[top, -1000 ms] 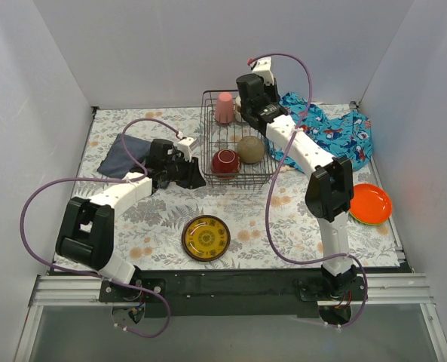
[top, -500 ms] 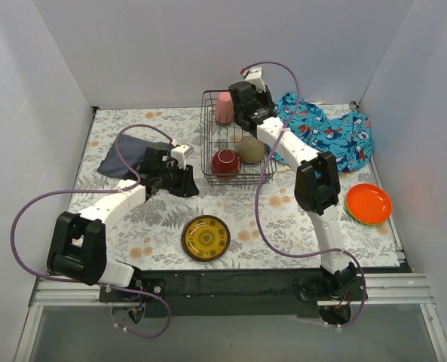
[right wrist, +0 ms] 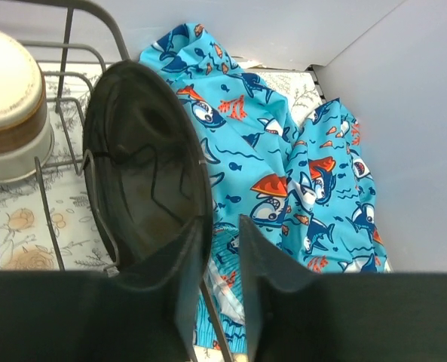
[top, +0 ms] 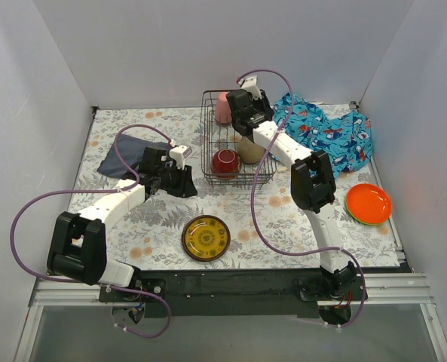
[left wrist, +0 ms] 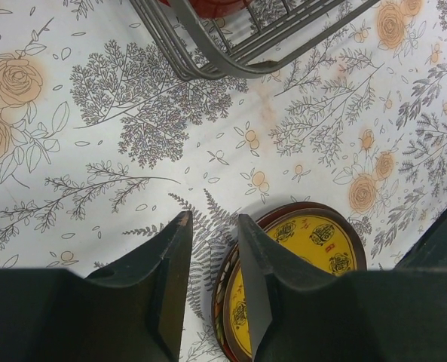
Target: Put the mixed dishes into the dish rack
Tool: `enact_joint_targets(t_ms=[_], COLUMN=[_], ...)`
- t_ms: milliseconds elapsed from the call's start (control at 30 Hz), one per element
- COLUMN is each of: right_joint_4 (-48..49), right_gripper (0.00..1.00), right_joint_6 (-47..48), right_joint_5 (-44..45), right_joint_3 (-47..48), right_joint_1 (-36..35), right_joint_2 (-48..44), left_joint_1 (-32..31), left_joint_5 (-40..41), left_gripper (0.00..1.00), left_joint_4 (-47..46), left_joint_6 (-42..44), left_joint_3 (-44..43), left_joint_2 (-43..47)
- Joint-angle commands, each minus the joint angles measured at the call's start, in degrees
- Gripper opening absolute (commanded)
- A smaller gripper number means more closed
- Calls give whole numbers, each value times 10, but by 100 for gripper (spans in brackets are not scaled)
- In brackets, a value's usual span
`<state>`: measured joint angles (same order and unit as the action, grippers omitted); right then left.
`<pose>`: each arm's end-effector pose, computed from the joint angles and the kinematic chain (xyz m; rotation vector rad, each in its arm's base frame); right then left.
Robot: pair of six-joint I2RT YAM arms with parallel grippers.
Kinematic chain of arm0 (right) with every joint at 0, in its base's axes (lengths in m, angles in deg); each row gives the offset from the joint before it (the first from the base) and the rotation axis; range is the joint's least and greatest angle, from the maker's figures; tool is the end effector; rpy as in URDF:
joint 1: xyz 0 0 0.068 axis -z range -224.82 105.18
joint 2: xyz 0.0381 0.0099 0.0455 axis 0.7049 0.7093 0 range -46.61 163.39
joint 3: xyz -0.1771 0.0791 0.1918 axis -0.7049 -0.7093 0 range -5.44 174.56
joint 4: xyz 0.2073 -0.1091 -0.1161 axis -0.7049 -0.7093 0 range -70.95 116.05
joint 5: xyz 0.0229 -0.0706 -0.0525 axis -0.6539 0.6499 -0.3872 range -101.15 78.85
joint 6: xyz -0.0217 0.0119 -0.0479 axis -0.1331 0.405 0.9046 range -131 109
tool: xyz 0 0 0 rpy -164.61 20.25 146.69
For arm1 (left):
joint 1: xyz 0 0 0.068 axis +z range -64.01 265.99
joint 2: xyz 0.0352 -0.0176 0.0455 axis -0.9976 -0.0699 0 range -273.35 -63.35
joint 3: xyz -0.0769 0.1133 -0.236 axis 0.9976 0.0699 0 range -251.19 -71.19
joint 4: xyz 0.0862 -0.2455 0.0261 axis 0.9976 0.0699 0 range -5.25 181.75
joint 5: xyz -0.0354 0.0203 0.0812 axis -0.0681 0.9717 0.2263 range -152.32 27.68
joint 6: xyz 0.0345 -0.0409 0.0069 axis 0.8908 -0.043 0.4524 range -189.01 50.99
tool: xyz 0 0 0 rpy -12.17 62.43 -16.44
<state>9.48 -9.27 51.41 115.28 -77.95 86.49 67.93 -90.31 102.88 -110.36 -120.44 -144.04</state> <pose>0.4626 0.2641 0.2687 0.0740 1.8582 -0.7447 0.2668 -0.1045 0.2173 -0.2880 2.5692 -1.0271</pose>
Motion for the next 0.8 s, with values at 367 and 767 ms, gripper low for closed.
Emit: enact_joint_targets(t_ms=[367, 767], right_joint_4=[-86, -187], right_gripper=[45, 65], right_joint_6=[0, -42], right_joint_5=[-56, -315], right_joint_3=[-54, -392], right_joint_1=[-62, -62], right_joint_2=[-184, -425], left_joint_1=[7, 7], left_joint_5=[-13, -64], left_gripper=[34, 35], left_joint_4=[97, 180], left_joint_6=[165, 262], left_joint_3=[5, 48], left_joint_2=[46, 13])
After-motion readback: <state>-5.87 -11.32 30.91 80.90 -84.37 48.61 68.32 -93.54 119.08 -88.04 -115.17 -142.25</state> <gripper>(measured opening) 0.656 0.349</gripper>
